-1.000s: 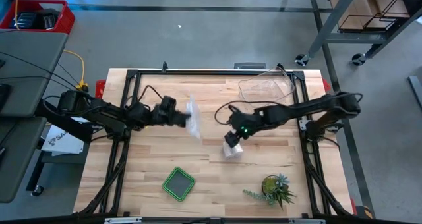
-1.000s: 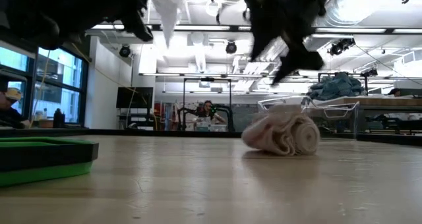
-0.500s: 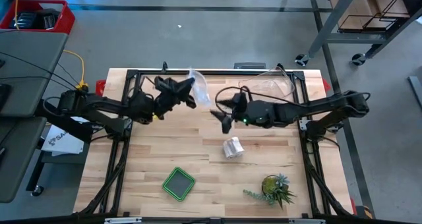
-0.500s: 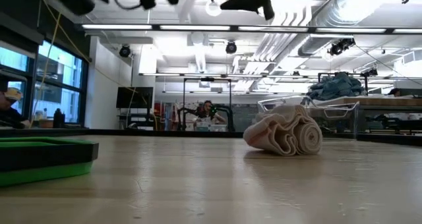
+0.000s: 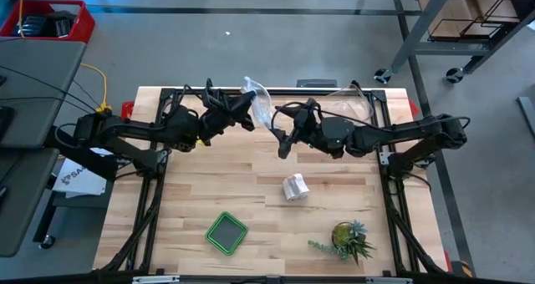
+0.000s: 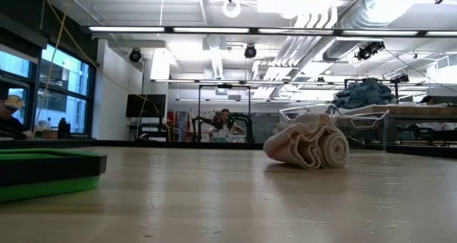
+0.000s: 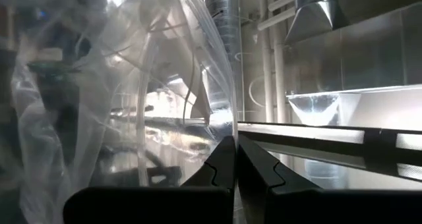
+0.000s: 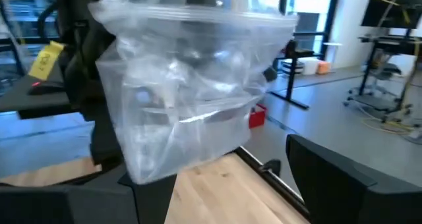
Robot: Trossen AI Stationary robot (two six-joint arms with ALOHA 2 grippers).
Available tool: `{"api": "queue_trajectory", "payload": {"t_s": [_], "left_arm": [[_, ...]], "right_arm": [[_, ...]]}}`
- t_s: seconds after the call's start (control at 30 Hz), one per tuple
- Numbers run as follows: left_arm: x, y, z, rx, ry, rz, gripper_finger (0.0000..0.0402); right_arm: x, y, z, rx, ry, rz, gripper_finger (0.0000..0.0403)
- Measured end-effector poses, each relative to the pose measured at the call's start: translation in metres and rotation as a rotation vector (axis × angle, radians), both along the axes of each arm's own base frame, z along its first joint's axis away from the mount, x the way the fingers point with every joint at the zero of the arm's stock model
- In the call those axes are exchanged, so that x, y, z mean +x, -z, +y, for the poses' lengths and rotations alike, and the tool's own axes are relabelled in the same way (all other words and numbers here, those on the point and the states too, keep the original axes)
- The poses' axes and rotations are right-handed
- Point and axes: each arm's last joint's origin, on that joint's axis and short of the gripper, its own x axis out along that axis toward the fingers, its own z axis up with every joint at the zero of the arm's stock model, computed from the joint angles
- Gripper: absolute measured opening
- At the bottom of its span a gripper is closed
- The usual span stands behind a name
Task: Roll bandage
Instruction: Put the rolled white bandage into the transparent zip bag
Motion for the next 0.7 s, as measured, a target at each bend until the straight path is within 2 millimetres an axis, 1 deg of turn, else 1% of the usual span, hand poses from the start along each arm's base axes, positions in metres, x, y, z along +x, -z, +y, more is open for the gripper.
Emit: {"api": "queue_trajectory", "payload": {"t_s": [0.2,0.3,0.37,0.4,0.43,0.5,0.53,0.63,0.7], "left_arm": [[0.001,0.0,0.0,-0.007,-0.025,0.016,0.0],[0.002,0.002,0.001,-0.009,-0.025,0.038,0.0],[0.002,0.002,0.001,-0.011,-0.024,0.04,0.0],[0.002,0.002,0.001,-0.014,-0.022,0.039,0.0],[0.002,0.002,0.001,-0.012,-0.021,0.037,0.0],[0.001,0.001,0.003,0.002,-0.039,0.023,0.0],[0.0,-0.001,0.004,0.017,-0.05,0.016,0.0],[-0.005,-0.006,0.009,0.075,-0.067,-0.001,0.0],[-0.008,-0.006,0.013,0.084,-0.066,-0.013,0.0]], "right_arm": [[0.004,-0.001,0.002,0.008,-0.059,-0.018,0.0265],[0.008,0.001,0.003,0.014,-0.068,-0.032,0.0242],[0.01,-0.002,0.006,0.036,-0.065,-0.051,0.0202],[0.012,-0.003,0.006,0.057,-0.062,-0.06,0.0172],[0.012,-0.005,0.007,0.074,-0.058,-0.07,0.0133],[0.012,-0.004,0.011,0.097,-0.036,-0.032,0.0048],[0.012,-0.004,0.012,0.098,-0.029,-0.004,0.0025],[0.008,-0.005,0.015,0.126,0.013,0.065,0.0014],[0.006,-0.004,0.015,0.132,0.024,0.116,0.0004]]}}
